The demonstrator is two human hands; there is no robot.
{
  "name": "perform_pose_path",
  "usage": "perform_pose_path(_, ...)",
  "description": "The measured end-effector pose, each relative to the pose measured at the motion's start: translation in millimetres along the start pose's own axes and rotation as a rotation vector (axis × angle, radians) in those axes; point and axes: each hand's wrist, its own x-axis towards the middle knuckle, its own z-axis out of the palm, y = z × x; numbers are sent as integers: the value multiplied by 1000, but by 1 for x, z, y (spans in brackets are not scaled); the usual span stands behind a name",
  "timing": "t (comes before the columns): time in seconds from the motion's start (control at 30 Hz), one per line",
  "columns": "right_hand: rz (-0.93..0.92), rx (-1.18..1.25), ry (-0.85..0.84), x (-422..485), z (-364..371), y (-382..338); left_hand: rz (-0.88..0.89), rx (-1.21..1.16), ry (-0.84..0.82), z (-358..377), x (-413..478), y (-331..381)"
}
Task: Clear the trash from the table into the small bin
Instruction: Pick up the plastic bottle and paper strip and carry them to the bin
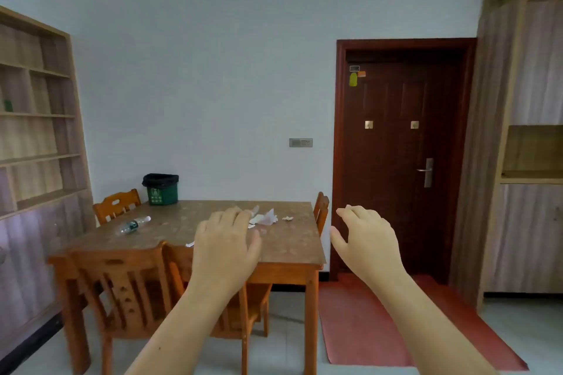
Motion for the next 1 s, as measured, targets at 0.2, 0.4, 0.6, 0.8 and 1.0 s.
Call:
perform_pose_path(0.2,-36,118,-8,-12,38,-12,-54,10,-44,13,-28,-23)
perform_pose_path(0.4,-105,159,-69,-21,92,-52,-178,3,-114,28,-66,-78)
perform_pose_path(0.6,-120,224,-147,-16,158,-121,-271,-10,-145,46,-89,-162)
perform_pose_path(0.8,-137,306,-262,-8,232,-217,-441,7,-252,47,-126,-282)
perform_pose_path(1.0,-158,351,-366,-11,298,-302,-489,64,-309,51,-139,-367)
